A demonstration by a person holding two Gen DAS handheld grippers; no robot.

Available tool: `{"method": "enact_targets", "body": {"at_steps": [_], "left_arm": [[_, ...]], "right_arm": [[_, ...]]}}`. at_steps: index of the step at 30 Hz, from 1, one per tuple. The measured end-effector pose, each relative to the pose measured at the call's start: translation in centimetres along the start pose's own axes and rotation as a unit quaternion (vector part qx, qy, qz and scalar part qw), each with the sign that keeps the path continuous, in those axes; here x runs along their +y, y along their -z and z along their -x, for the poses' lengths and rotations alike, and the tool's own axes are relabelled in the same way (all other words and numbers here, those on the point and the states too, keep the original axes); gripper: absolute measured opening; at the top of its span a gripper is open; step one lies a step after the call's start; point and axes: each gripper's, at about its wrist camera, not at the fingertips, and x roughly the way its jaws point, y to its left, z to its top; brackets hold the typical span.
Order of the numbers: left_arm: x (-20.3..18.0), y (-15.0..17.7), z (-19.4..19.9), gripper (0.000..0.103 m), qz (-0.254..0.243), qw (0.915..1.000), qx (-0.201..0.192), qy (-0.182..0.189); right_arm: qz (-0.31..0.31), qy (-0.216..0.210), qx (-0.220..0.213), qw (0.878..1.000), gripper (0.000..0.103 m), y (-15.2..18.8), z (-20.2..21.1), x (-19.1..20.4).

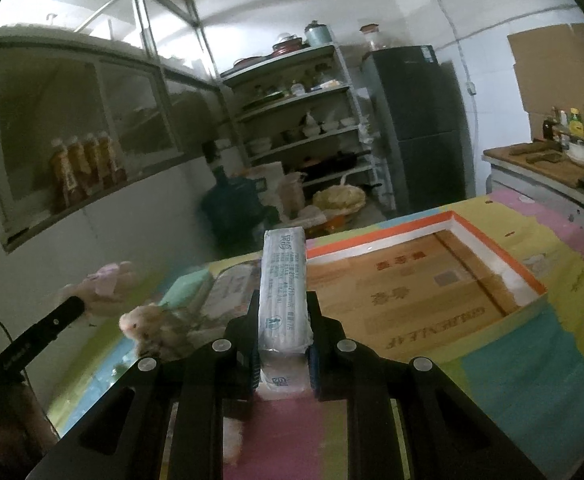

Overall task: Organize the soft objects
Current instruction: 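Carry the tissue pack with the right tool while the left tool carries the plush toward the cardboard tray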

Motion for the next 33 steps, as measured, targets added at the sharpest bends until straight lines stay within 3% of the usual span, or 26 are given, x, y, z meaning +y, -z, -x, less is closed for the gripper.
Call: {"method": "enact_targets", "body": {"at_steps": [15, 33], "left_arm": [[-10.7, 0.2, -6.3, 0.038, -0.032, 0.9945, 0.047, 0.088], [-19.7, 3.5, -13.7, 0.038, -0.035, 0.986, 0.108, 0.122]], "right_arm": [[-0.032, 0.04, -0.018, 0.999, 0.018, -1.7, 1.3, -7.7], [-0.038, 0.072, -0.013, 0.997, 0.018, -3.1, 0.3, -15.3]]}}
